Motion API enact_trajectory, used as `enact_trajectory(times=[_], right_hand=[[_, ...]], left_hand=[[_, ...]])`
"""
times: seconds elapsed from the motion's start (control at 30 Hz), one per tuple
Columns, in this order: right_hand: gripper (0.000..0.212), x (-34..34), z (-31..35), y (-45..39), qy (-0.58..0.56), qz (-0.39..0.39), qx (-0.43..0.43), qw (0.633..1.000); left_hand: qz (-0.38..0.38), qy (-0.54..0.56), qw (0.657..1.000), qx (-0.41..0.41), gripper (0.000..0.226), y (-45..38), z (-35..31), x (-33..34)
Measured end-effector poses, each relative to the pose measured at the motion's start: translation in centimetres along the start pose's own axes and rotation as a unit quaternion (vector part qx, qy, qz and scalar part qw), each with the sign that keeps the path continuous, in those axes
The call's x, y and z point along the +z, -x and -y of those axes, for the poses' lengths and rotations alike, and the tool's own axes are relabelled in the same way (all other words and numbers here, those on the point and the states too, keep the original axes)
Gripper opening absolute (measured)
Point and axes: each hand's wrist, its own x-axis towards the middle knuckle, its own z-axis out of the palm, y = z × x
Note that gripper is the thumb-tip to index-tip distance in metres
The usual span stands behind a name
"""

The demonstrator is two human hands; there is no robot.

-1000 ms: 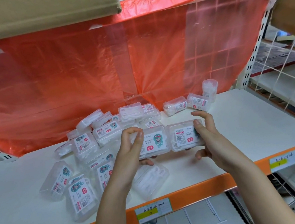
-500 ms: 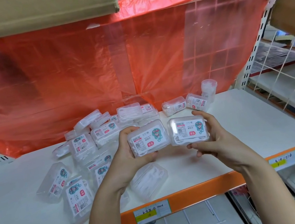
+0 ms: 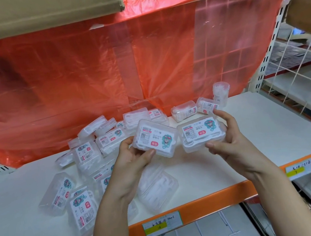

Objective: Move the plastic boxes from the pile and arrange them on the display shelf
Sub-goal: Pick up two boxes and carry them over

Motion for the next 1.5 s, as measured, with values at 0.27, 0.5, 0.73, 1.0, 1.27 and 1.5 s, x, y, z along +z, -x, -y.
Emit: enact_trajectory(times=[0.27, 0.5, 0.73, 1.0, 1.27, 1.5], right_hand=[[0.085, 1.0, -0.7, -0.7, -0.210, 0.023, 0.028, 0.977], [0.040, 2.7, -0.8, -1.1, -0.284, -0.031, 0.075, 0.955], [0.024, 3.3, -1.0, -1.4, -0.348, -0.120, 0.077, 0.927], [0.034, 3.0, -1.1, -1.3, -0.314, -0.108, 0.127, 0.935], [0.036, 3.0, -0.8, -1.4, -0.278, -0.103, 0.124, 0.947], [0.020, 2.2, -0.8, -1.3, -0.139, -0.120, 0.084, 0.979]], left_hand=[[-0.002, 0.152, 0.987, -0.046, 0.037, -0.3, -0.4, 1.3], [-0.016, 0.184, 0.980, -0.070, 0.029, -0.4, -0.1, 2.4], [-0.025, 0.099, 0.994, -0.029, 0.059, -0.2, 0.3, 3.1], [-0.019, -0.014, 1.000, 0.008, 0.076, -0.4, 0.8, 2.7], [0.005, -0.089, 0.996, 0.020, 0.055, -0.4, 0.2, 2.6], [0.028, -0.104, 0.994, 0.013, 0.057, -0.5, 0.0, 2.9]])
